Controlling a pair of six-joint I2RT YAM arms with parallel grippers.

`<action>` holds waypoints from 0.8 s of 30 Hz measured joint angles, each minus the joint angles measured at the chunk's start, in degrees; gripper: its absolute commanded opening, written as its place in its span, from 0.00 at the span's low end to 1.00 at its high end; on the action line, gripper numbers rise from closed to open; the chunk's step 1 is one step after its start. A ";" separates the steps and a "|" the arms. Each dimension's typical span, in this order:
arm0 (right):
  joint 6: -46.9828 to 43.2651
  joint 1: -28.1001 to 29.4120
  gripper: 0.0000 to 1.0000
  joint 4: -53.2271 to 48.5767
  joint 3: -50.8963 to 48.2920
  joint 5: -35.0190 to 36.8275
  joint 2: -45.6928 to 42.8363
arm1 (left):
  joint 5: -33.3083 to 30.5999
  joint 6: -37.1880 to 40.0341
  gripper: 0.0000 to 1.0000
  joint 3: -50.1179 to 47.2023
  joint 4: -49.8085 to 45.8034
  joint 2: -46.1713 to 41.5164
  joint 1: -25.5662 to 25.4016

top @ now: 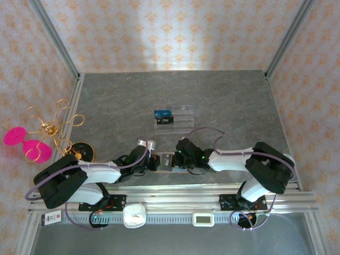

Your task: Take the credit cards out of the card holder

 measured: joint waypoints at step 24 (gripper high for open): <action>0.57 -0.24 0.22 3.10 -1.60 -0.94 -0.04 | 0.61 1.68 0.00 3.98 -2.86 3.15 -2.64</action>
